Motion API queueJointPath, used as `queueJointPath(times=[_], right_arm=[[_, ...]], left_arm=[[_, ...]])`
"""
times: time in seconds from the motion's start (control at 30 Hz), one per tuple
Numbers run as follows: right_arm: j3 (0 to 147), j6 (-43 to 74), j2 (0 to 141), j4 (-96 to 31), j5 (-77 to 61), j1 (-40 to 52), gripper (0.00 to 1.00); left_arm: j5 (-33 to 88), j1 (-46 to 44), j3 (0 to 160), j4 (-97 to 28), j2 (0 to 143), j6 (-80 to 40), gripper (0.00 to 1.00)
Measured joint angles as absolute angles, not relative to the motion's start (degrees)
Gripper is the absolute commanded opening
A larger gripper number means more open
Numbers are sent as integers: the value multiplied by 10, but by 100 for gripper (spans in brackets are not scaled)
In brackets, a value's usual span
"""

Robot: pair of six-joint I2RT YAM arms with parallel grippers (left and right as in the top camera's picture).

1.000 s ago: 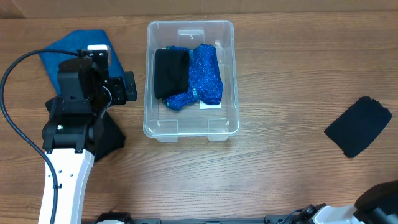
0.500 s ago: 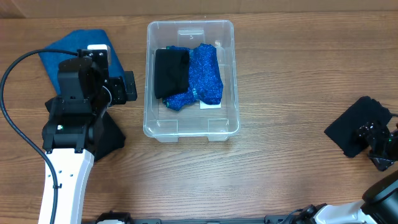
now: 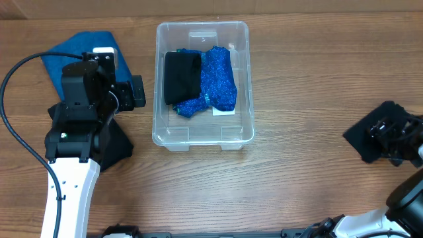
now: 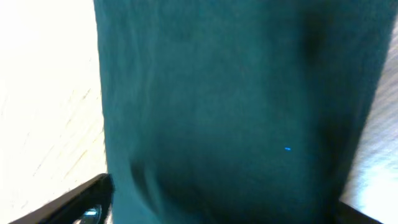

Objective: Pack container
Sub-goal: 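Grasp the remaining black cloth piece on the right with the right gripper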

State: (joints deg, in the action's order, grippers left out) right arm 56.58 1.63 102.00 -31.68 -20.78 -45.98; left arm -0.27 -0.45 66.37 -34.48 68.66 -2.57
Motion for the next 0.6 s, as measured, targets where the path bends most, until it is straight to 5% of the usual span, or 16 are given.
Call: queueJointPath(times=[0.13, 0.27, 0.4, 0.6], right_arm=[[566, 17, 1027, -311, -210, -437, 40], [565, 15, 1033, -310, -210, -437, 16], [565, 17, 1033, -310, -217, -437, 4], [583, 17, 1031, -356, -309, -435, 4]], left_arm=[[-3, -4, 664, -345, 687, -26, 100], [-3, -4, 664, -345, 687, -26, 100], [-3, -4, 664, -345, 687, -26, 100], [-3, -4, 664, -345, 687, -26, 100]])
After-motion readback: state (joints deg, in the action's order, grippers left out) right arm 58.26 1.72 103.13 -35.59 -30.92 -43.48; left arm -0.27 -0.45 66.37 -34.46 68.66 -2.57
